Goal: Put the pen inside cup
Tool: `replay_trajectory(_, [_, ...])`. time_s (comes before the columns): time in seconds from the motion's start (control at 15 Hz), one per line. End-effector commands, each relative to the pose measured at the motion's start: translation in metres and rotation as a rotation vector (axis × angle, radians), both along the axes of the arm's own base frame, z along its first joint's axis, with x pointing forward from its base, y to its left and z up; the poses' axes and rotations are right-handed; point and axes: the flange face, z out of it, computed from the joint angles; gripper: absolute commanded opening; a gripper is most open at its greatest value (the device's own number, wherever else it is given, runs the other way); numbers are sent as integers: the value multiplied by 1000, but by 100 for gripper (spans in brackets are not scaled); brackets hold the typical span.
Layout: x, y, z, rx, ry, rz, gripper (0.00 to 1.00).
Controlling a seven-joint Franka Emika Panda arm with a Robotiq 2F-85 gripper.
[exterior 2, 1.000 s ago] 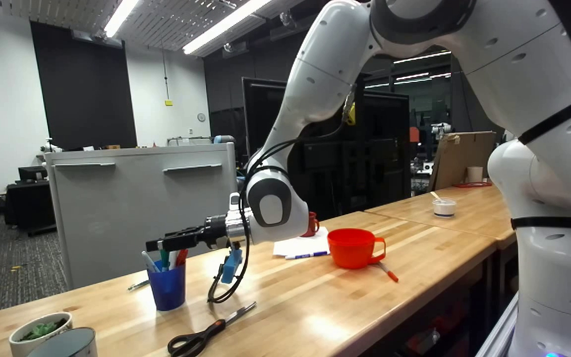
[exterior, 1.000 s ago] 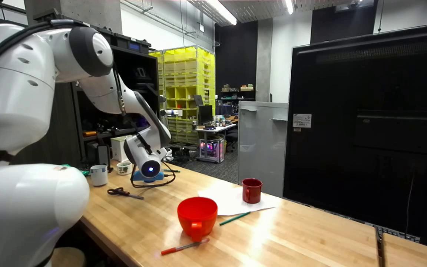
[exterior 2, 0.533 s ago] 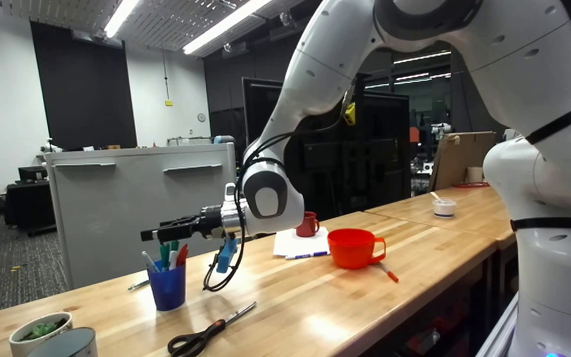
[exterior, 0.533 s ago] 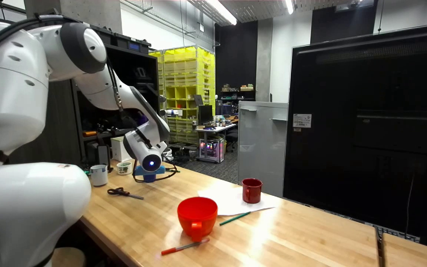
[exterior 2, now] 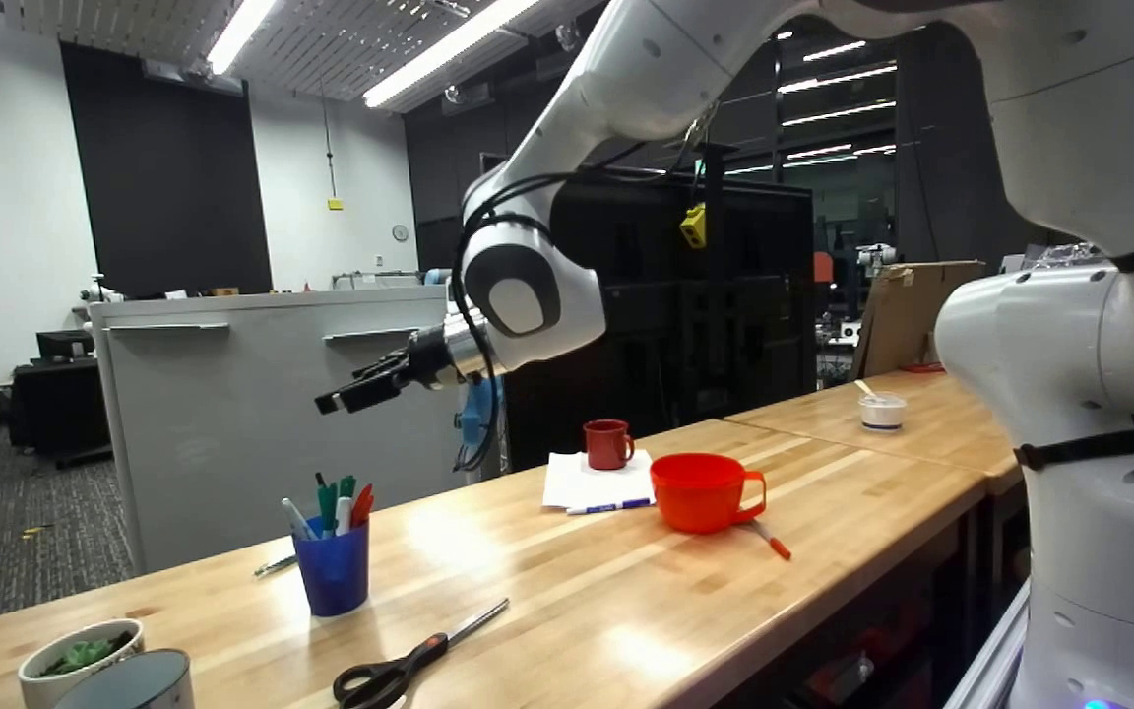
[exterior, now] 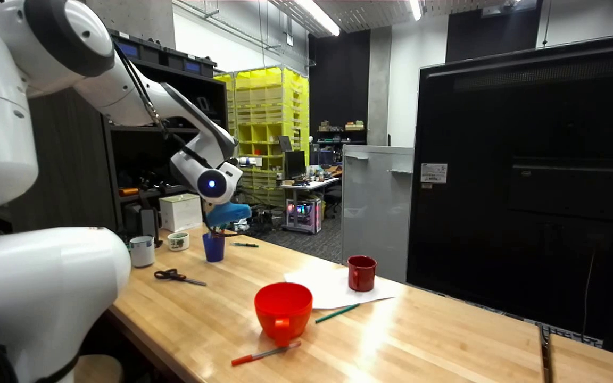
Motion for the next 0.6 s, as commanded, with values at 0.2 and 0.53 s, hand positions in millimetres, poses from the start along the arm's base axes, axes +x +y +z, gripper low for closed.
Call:
replay_trajectory(0.2, [-13, -45, 84, -327, 20, -233, 100])
replay_trajectory(0.53, [-49, -87, 105, -534, 102, -431, 100])
